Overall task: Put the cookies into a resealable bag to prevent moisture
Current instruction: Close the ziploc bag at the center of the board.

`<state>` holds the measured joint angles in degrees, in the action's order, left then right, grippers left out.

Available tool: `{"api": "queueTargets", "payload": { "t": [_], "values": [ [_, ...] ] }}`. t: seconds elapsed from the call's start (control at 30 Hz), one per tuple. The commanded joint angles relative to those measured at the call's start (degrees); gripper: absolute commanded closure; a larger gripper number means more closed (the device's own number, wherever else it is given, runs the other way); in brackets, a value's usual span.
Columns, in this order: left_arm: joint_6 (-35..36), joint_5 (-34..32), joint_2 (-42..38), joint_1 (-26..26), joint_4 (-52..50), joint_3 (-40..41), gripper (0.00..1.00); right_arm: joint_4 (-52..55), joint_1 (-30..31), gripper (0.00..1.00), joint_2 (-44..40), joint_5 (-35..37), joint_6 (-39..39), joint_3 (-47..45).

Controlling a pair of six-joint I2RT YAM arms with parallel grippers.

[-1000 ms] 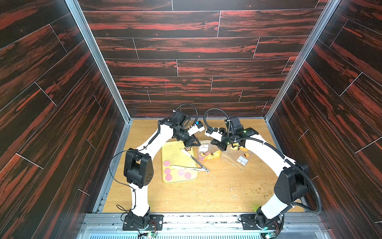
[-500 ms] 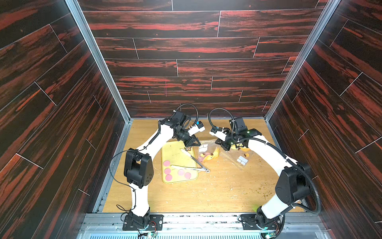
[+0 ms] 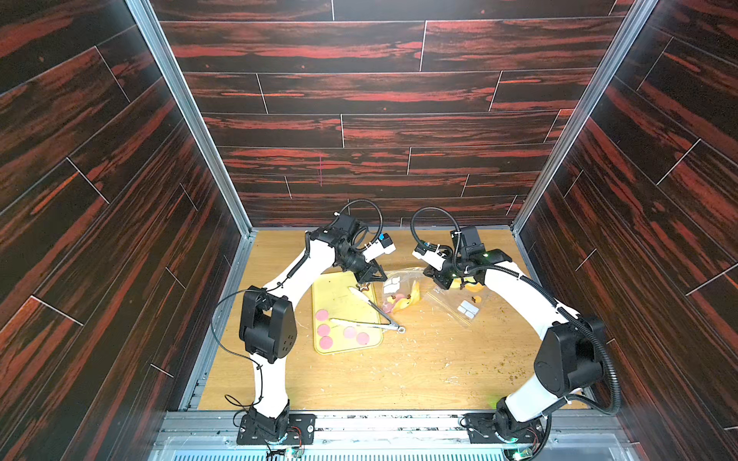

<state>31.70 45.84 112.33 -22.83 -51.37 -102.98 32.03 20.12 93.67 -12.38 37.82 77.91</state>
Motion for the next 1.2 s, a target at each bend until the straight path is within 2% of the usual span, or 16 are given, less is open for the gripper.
{"api": "queueTargets", "payload": {
  "t": [0.0, 0.1, 0.13, 0.17, 0.23, 0.4, 0.63, 0.7, 0.83, 1.07, 1.17],
  "values": [
    [1.7, -0.5, -3.1, 0.6, -2.0, -1.6, 1.0, 0.6, -1.1, 1.0, -2.7, 0.9, 0.1, 0.0],
    [1.9, -0.6, -3.2, 0.5, -1.9, -1.5, 1.0, 0.7, -2.0, 1.0, -3.2, 1.3, -0.1, -0.4],
    [1.8, -0.7, -3.2, 0.6, -1.8, -1.5, 1.0, 0.4, -2.1, 0.97, -3.6, 1.4, -0.2, -0.7],
    [1.8, -0.8, -3.1, 0.5, -1.7, -1.5, 1.0, -0.2, -2.2, 0.86, -4.1, 1.7, -0.3, -1.2],
    [1.6, -1.2, -3.1, 0.6, -1.2, -1.7, 1.0, -1.4, -2.2, 0.7, -5.3, 2.2, -0.3, -2.2],
    [2.4, -3.8, -3.3, 0.5, -0.9, -2.5, 1.0, -3.6, -3.2, 0.64, -10.2, 1.3, -1.5, -5.1],
    [6.6, -7.3, -3.3, 0.1, -1.1, -2.8, 1.0, -14.4, -4.3, 0.47, -18.2, 0.2, -3.0, -16.3],
    [8.4, -8.9, -3.1, -0.4, -1.8, -3.6, 1.0, -17.3, -5.1, 0.46, -19.1, -2.8, -4.3, -18.1],
    [16.7, -12.3, -2.9, -1.8, -4.2, -5.2, 1.0, -24.5, -7.6, 0.43, -19.4, -10.7, -7.2, -20.8],
    [26.6, -15.6, -3.4, -2.7, -3.8, -5.9, 1.0, -27.3, -8.1, 0.42, -16.6, -18.4, -5.2, -20.1],
    [29.2, -17.3, -3.1, -3.3, -2.9, -5.8, 1.0, -26.5, -8.1, 0.42, -15.4, -24.8, -4.4, -19.7]
  ]
}}
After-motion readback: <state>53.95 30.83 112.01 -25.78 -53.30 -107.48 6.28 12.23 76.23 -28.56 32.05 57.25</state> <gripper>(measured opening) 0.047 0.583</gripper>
